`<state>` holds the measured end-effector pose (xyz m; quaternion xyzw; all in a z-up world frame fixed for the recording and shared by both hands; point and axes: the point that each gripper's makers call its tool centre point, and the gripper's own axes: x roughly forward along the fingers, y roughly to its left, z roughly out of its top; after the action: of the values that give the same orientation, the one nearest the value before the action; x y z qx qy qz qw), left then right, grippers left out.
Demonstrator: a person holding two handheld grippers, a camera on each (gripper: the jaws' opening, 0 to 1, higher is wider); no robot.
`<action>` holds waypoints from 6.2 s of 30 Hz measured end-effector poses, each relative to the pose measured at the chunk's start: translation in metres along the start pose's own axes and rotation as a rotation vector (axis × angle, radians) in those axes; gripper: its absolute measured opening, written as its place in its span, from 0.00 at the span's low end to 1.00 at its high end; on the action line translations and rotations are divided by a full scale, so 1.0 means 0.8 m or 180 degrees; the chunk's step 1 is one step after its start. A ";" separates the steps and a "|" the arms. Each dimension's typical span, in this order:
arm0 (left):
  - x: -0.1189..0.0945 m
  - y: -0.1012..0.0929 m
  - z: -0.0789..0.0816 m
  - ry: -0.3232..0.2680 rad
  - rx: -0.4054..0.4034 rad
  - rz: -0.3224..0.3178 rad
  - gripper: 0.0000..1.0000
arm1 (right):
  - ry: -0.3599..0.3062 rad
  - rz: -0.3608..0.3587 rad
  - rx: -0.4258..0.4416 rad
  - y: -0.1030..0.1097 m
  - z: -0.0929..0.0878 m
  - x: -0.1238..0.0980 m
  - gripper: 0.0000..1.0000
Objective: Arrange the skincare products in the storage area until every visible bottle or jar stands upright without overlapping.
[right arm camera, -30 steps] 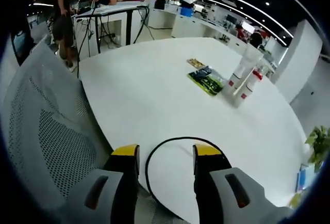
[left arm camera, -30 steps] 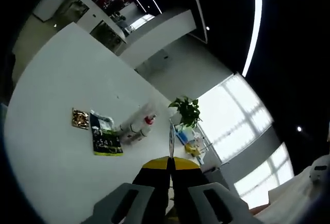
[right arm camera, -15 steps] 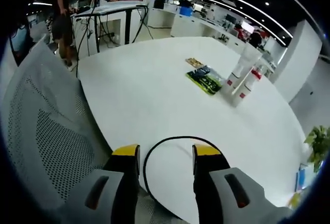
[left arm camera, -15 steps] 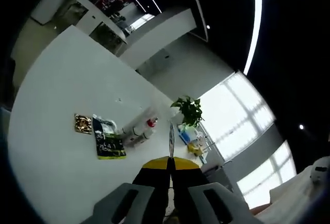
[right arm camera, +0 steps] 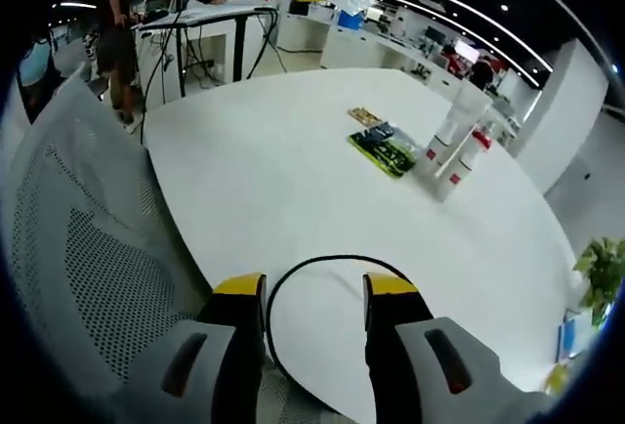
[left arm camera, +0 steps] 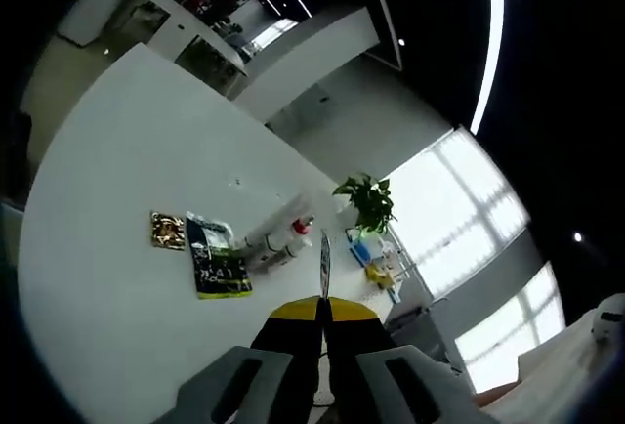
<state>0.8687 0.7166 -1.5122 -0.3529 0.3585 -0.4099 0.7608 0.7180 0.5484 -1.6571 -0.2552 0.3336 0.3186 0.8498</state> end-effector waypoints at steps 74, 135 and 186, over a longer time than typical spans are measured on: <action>0.084 0.193 -0.015 0.0677 -0.0664 0.0709 0.00 | 0.0092 -0.0041 0.0001 -0.004 -0.008 0.003 0.36; 0.108 0.247 -0.032 0.1279 -0.0804 0.1344 0.04 | 0.0145 -0.0025 -0.0005 -0.003 -0.013 0.005 0.34; 0.091 0.258 -0.036 0.1587 -0.0900 0.1835 0.14 | 0.0110 -0.0019 -0.0038 -0.002 -0.010 0.003 0.31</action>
<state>0.9510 0.7317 -1.7165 -0.2288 0.6690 -0.1995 0.6784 0.7169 0.5428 -1.6637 -0.2667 0.3456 0.3135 0.8433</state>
